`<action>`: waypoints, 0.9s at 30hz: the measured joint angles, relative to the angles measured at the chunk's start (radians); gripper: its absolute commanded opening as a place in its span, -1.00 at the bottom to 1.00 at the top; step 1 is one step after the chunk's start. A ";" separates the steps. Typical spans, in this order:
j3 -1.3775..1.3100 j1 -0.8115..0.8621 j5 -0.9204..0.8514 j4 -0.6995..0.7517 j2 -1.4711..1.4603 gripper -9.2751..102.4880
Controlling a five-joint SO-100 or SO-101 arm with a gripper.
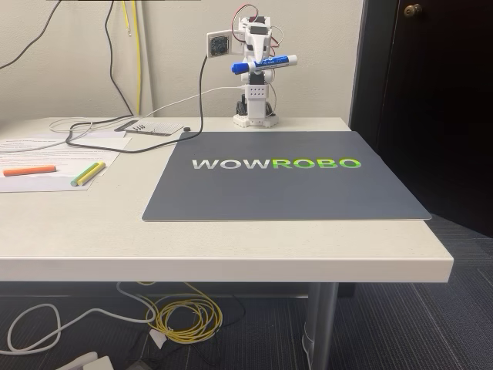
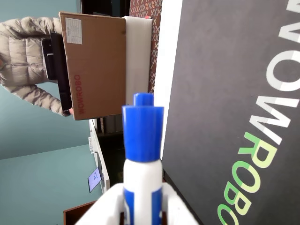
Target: Pick up the blue marker.
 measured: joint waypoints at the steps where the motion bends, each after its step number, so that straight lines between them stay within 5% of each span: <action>1: 0.000 0.000 0.000 0.000 0.000 -0.83; 27: -0.002 0.012 0.015 -0.005 0.000 -0.83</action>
